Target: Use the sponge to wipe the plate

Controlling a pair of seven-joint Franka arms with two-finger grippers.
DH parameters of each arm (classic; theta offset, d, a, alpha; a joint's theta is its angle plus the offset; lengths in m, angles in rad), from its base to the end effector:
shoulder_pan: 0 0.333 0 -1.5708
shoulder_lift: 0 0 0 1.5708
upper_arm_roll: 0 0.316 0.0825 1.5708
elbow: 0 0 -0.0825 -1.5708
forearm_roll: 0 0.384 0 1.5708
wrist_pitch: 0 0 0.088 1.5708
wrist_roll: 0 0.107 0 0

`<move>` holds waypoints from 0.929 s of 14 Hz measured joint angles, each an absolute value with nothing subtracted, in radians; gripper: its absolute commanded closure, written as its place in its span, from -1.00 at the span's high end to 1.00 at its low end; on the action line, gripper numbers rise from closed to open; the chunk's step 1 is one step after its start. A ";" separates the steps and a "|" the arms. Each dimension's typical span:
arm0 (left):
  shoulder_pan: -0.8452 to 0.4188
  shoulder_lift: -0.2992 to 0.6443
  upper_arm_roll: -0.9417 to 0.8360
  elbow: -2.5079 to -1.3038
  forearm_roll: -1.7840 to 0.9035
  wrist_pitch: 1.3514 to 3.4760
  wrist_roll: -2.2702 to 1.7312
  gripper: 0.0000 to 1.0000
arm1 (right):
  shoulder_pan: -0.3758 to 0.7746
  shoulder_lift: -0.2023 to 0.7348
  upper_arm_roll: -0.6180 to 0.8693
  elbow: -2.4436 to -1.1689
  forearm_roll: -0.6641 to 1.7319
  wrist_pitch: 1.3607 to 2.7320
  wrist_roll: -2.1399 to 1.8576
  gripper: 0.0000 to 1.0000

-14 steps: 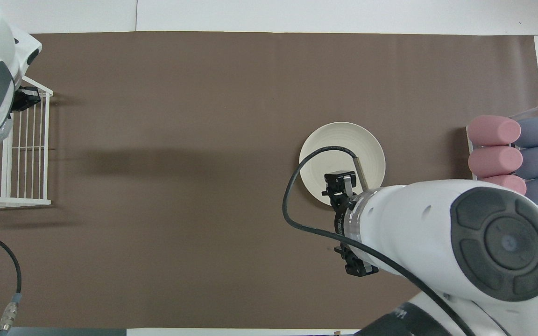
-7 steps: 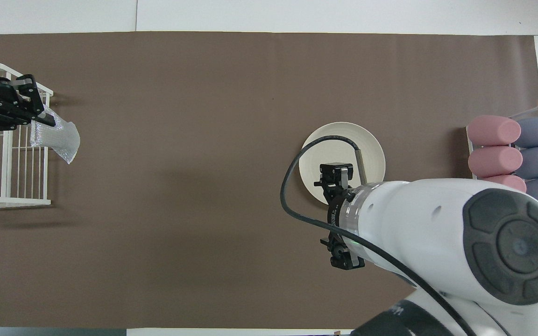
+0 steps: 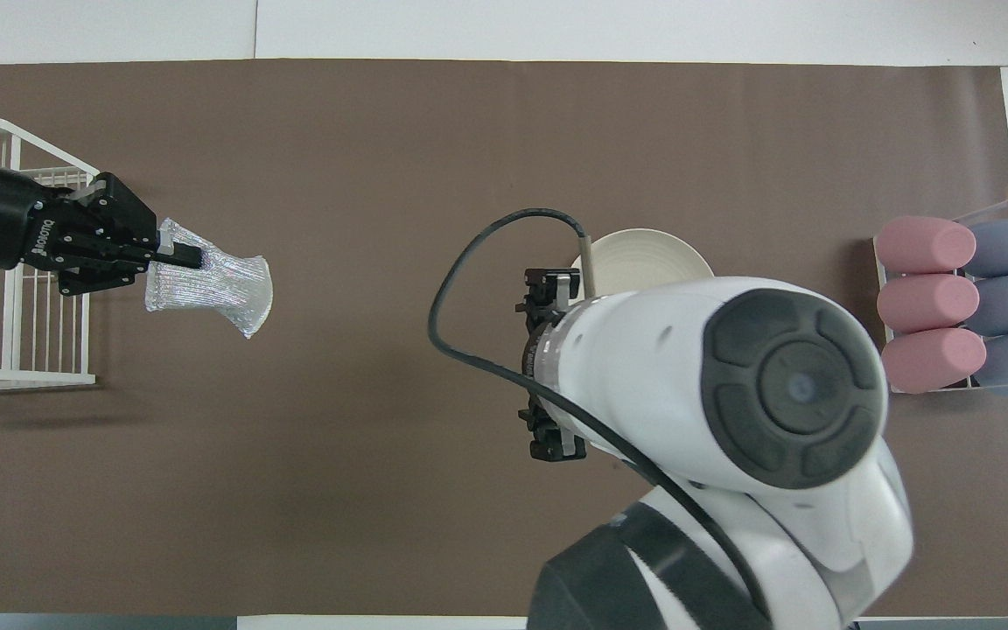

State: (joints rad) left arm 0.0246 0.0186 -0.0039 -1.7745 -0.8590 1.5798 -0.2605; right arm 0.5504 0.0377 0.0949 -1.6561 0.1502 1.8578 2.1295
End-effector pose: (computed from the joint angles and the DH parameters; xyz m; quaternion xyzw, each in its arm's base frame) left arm 0.5541 -0.0689 0.5559 0.8883 0.1743 -0.1456 0.3991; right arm 0.4649 0.3633 0.5902 -0.7220 0.6830 0.0591 0.0941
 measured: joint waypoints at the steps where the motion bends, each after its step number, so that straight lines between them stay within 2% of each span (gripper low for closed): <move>1: 0.020 -0.028 -0.006 -1.869 -0.928 1.624 -0.206 -1.00 | 0.587 0.087 0.096 -1.600 0.133 1.818 2.145 1.00; 4: -0.050 -0.163 -0.016 -2.130 -1.116 1.787 -0.055 -1.00 | 0.651 0.191 0.096 -1.483 0.104 1.772 2.210 1.00; 7: -0.137 -0.233 -0.022 -2.307 -1.305 1.877 0.146 -1.00 | 0.648 0.257 0.093 -1.405 0.099 1.765 2.218 1.00; 10: -0.147 -0.237 -0.022 -2.415 -1.453 1.878 0.353 -1.00 | 0.649 0.279 0.094 -1.387 0.097 1.772 2.218 1.00; 13: -0.182 -0.237 -0.022 -2.452 -1.533 1.879 0.402 -1.00 | 0.650 0.284 0.094 -1.394 0.097 1.793 2.218 1.00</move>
